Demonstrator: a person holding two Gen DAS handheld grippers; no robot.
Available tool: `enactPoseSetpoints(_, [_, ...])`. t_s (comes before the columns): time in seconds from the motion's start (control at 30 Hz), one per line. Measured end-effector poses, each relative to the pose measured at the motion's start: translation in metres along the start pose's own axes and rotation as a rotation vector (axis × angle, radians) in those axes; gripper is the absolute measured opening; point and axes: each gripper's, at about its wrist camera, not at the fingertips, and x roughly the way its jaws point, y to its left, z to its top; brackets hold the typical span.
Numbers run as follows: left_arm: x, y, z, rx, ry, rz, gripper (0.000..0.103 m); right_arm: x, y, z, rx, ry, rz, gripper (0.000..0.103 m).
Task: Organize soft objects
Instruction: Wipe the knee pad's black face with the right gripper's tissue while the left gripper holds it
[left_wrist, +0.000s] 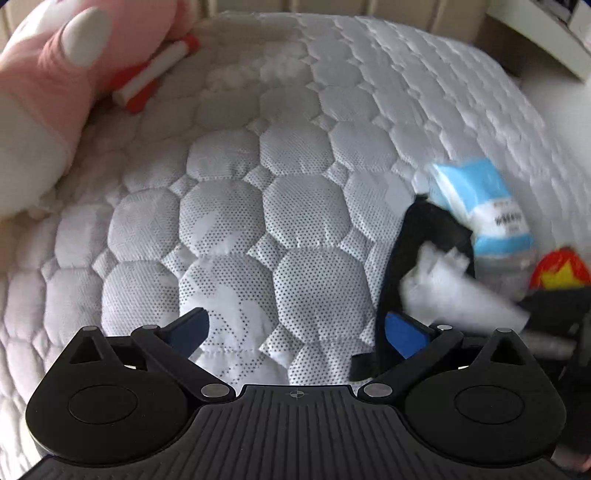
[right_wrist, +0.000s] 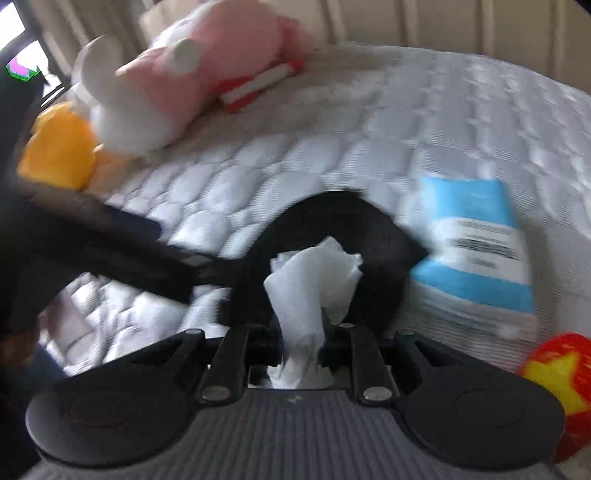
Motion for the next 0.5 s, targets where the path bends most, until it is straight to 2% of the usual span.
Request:
enactPoseSetpoints(0.13, [-0.001,-0.001,-0.001,0.009,0.01,0.006,0.103,0.009,0.033,-0.006,-0.107,0.024,0.049,0.02])
enactPoseSetpoints(0.27, [-0.001,-0.004,-0.002,0.025,0.007,0.015,0.103,0.017,0.047,-0.015,-0.187,0.108,0.082,0.019])
enactPoseSetpoints(0.4, [0.006,-0.005,0.0,-0.002,0.013,0.003,0.103,0.003,0.032,-0.017,-0.218,0.129,0.004,0.018])
enactPoseSetpoints(0.5, [0.007,0.008,0.003,-0.092,0.011,-0.006,0.103,-0.016,0.006,-0.009,-0.169,0.11,-0.069,0.018])
